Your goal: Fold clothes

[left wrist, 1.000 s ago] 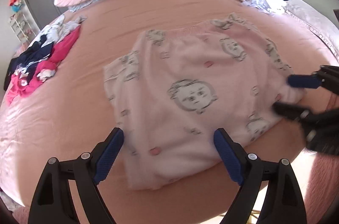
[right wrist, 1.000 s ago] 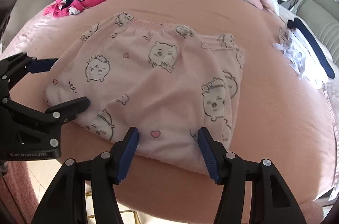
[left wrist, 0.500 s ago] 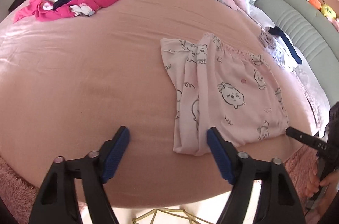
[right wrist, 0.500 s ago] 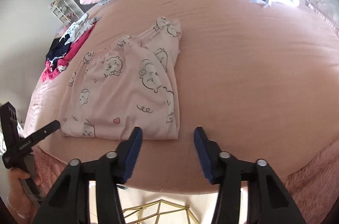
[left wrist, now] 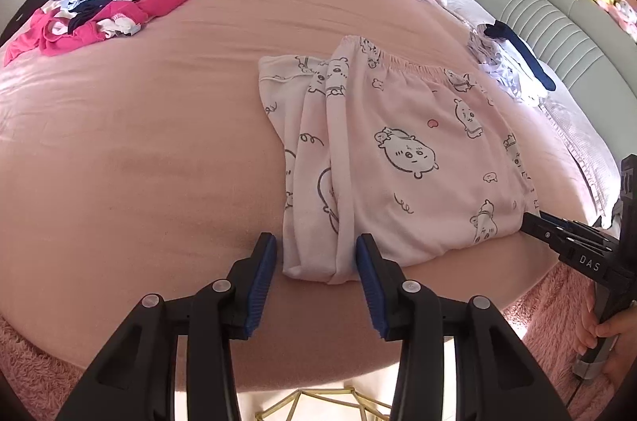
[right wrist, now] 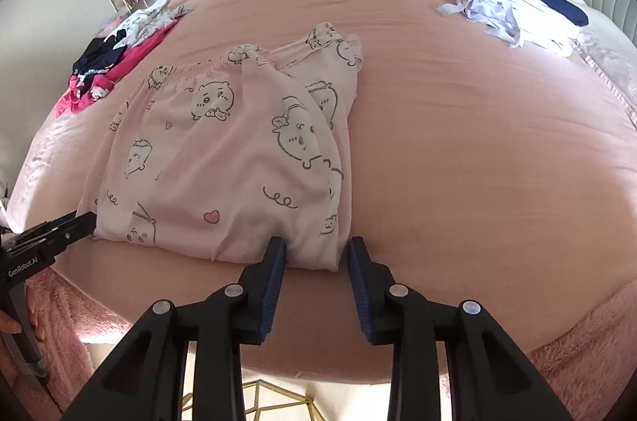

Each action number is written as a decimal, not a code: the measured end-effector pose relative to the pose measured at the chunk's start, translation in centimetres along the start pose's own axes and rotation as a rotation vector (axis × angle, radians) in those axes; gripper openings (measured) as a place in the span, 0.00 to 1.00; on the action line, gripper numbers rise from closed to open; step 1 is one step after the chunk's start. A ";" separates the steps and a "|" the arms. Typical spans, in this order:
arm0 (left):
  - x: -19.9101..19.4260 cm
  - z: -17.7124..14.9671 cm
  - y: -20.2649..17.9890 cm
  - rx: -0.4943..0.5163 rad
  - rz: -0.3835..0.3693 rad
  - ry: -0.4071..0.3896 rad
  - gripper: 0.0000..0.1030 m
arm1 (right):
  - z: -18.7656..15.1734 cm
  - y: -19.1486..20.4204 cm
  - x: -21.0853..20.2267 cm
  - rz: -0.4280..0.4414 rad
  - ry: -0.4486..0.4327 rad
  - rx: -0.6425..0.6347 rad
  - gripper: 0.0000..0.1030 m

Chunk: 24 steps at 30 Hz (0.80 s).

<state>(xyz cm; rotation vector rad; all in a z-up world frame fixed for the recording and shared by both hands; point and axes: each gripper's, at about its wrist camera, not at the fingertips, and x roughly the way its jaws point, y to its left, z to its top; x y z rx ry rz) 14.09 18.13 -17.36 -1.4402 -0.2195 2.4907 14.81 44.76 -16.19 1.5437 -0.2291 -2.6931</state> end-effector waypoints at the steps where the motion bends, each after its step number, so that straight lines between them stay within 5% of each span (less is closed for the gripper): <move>1: 0.0 0.0 0.0 -0.001 -0.002 0.000 0.37 | 0.0 -0.1 -0.1 0.024 0.001 0.008 0.27; 3: -0.2 -0.1 0.1 -0.004 -0.003 -0.001 0.37 | -0.1 -0.7 -0.1 0.079 0.006 0.037 0.17; 7: -0.3 -0.4 -0.1 0.002 0.000 -0.004 0.37 | -0.4 -0.9 0.1 0.090 0.008 0.049 0.17; 10: -0.3 -0.1 -0.5 0.022 -0.002 -0.005 0.10 | -0.3 0.1 0.2 0.084 0.002 -0.003 0.07; 24: -2.3 3.4 -1.7 0.202 0.053 -0.027 0.06 | 1.3 3.8 -3.6 -0.097 -0.170 -0.259 0.03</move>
